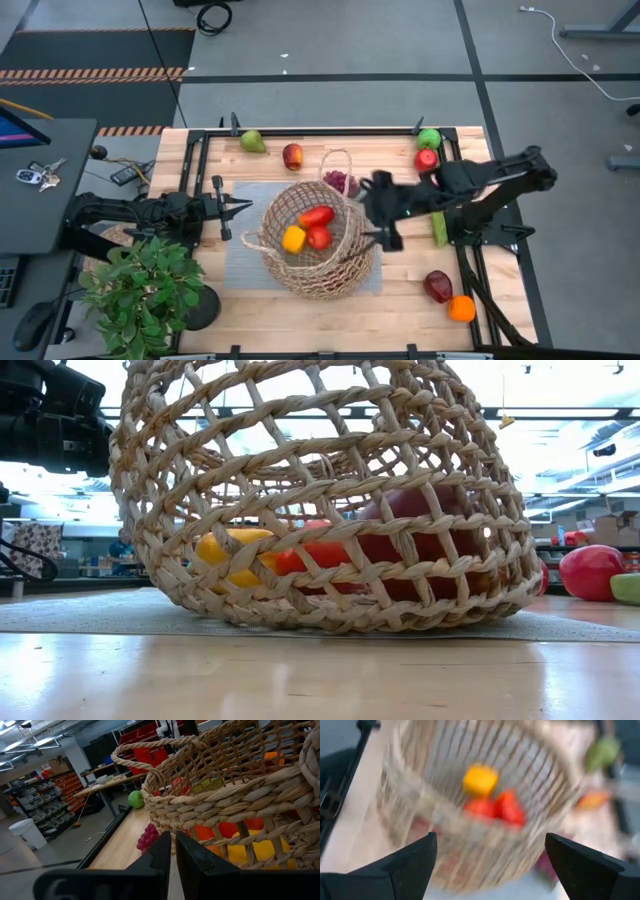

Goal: Build produce basket
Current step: Put the red apple into the brown basket

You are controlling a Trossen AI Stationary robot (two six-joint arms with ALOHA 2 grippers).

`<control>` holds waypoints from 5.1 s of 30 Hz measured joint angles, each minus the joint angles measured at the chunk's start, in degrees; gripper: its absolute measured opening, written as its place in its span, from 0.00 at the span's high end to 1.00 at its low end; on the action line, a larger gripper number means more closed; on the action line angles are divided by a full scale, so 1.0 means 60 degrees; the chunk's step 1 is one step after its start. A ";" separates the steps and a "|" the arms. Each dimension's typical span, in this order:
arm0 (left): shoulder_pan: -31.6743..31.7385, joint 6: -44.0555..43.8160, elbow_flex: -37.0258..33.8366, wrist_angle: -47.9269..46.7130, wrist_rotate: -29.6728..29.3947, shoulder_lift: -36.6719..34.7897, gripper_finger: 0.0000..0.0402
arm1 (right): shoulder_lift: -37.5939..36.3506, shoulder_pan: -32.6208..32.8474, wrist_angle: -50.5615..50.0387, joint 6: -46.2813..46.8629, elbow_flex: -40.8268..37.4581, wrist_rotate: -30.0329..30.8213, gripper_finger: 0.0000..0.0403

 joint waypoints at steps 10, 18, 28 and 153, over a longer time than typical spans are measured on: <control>0.0003 -0.0002 0.0000 -0.0001 0.0000 0.0002 0.93 | -0.0759 0.1720 -0.0465 0.4530 -0.4306 -0.0768 0.07; 0.0001 0.0000 0.0003 -0.0002 0.0000 0.0003 0.91 | -0.0749 0.2624 -0.0431 0.7243 -0.6033 -0.2344 0.07; 0.0000 0.0000 0.0003 0.0000 0.0001 0.0000 0.93 | -0.0745 0.2475 -0.0437 0.9357 -0.5929 -0.2950 0.07; 0.0003 0.0000 0.0001 0.0000 0.0001 0.0003 0.91 | 0.3597 0.6411 -0.0688 1.3641 -0.4017 -0.3112 0.21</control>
